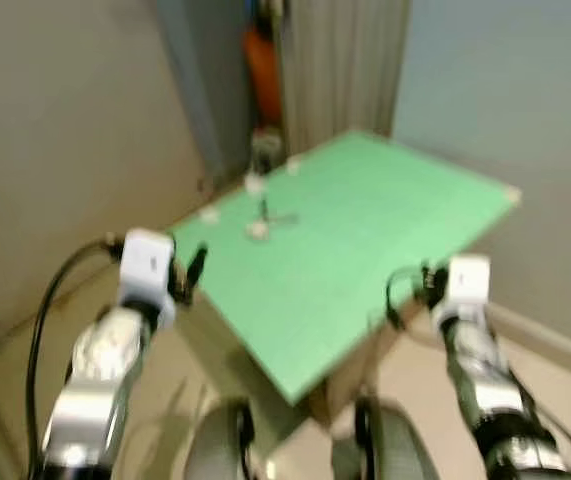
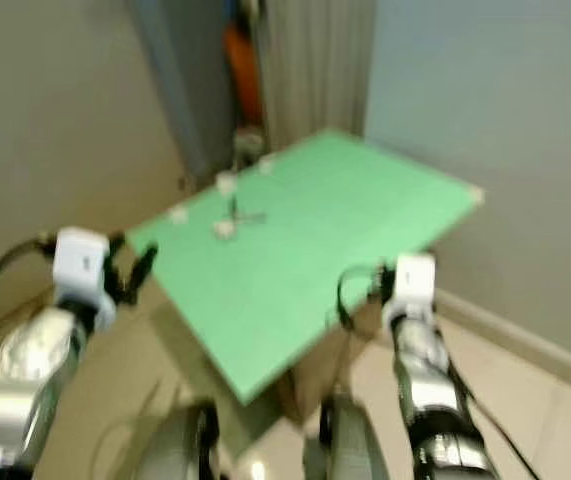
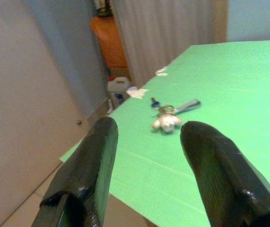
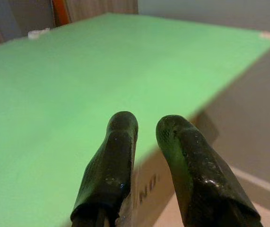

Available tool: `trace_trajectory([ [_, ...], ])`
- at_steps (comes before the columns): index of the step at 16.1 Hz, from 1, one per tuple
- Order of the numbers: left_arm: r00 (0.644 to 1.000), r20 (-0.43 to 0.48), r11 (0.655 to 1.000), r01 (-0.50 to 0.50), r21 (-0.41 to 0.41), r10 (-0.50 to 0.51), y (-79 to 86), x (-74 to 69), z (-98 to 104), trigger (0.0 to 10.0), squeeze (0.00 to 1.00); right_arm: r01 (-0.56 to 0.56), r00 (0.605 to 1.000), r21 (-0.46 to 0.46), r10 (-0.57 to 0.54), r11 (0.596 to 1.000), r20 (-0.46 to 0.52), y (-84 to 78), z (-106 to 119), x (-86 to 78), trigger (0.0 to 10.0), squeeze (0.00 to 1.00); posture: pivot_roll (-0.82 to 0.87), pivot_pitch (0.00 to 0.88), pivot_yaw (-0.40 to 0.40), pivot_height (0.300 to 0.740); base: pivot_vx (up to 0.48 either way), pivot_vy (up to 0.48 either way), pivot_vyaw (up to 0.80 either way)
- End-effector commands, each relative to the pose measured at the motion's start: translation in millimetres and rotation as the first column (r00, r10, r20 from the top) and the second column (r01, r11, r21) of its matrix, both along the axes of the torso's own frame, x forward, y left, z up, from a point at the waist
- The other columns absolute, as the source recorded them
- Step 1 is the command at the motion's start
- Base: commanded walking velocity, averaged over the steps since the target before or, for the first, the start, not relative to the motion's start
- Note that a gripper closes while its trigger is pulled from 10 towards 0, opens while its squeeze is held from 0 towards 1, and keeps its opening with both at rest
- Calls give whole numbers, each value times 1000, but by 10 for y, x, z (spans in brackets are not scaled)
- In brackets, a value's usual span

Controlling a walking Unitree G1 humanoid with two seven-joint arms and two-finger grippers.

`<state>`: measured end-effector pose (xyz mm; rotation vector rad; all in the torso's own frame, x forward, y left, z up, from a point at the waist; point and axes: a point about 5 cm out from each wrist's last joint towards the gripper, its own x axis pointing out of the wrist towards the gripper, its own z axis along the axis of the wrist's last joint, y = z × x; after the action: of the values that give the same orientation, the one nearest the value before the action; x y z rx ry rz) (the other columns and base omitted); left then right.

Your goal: Hang keys on a hook

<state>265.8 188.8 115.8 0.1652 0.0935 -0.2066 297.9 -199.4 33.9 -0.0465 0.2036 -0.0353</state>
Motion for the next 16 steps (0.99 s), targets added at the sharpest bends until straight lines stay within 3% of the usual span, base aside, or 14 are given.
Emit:
trace_trajectory([
  [1, 1000, 27, 1000, -7, 13, 6, 55, 25, 72, 10000, 0, -45, 998, 7, 44, 999, 44, 88, 96, 67, 10000, 0, -87, 33, 90, 606, 0, 0, -550],
  [5, 999, 38, 999, -32, 4, 31, 118, 54, 71, 10000, 0, -47, 998, 18, 46, 999, 37, 102, 79, 56, 10000, 0, -81, 33, 85, 643, 0, 0, 0],
  [9, 1000, 16, 1000, -9, 16, 9, 171, 60, 11, 10000, 0, -26, 999, -6, 26, 1000, 34, 64, 57, 17, 10000, 0, -91, 39, 88, 686, 0, 480, 0],
  [14, 999, 24, 996, 37, 77, -39, 153, 86, 20, 10000, 0, -21, 1000, -23, 21, 1000, 17, 38, -2, -53, 10000, 0, -97, 50, 97, 686, 0, 466, 0],
  [16, 996, 31, 990, 85, 111, -89, 125, 116, 64, 10000, 0, -31, 999, -17, 31, 999, 13, 65, -19, -71, 10000, 0, -95, 57, 99, 686, 412, 141, 0],
])
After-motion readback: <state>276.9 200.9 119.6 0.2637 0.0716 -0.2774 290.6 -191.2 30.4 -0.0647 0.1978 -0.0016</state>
